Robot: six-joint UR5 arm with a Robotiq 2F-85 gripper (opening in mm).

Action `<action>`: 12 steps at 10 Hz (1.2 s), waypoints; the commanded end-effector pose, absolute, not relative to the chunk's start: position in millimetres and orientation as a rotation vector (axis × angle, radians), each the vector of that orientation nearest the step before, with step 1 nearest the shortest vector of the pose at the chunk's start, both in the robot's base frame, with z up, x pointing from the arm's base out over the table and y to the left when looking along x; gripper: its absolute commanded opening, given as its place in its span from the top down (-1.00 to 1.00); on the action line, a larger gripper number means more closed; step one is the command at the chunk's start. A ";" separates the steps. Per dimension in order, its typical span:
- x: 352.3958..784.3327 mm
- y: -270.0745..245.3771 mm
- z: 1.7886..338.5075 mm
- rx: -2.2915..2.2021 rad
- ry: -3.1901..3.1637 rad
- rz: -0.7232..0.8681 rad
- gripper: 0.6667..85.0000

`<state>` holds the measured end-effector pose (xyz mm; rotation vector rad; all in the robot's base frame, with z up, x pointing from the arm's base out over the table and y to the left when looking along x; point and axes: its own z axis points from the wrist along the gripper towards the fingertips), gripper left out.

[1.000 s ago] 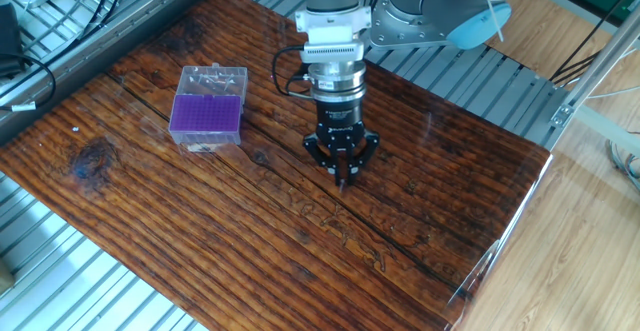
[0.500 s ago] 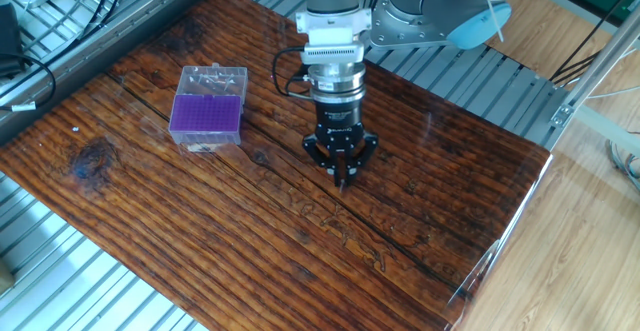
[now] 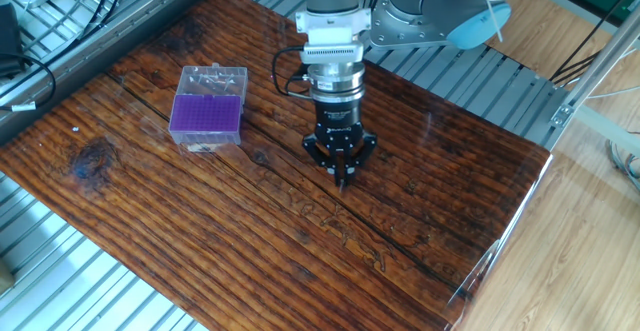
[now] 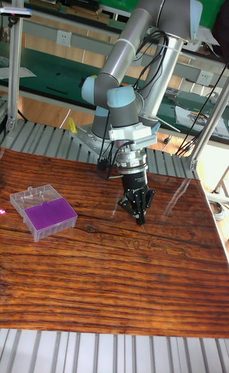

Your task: Insert a small pipette tip into the holder for small pipette tips

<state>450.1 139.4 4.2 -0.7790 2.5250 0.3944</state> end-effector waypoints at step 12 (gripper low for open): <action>440.2 56.0 38.0 -0.734 2.717 -0.043 0.99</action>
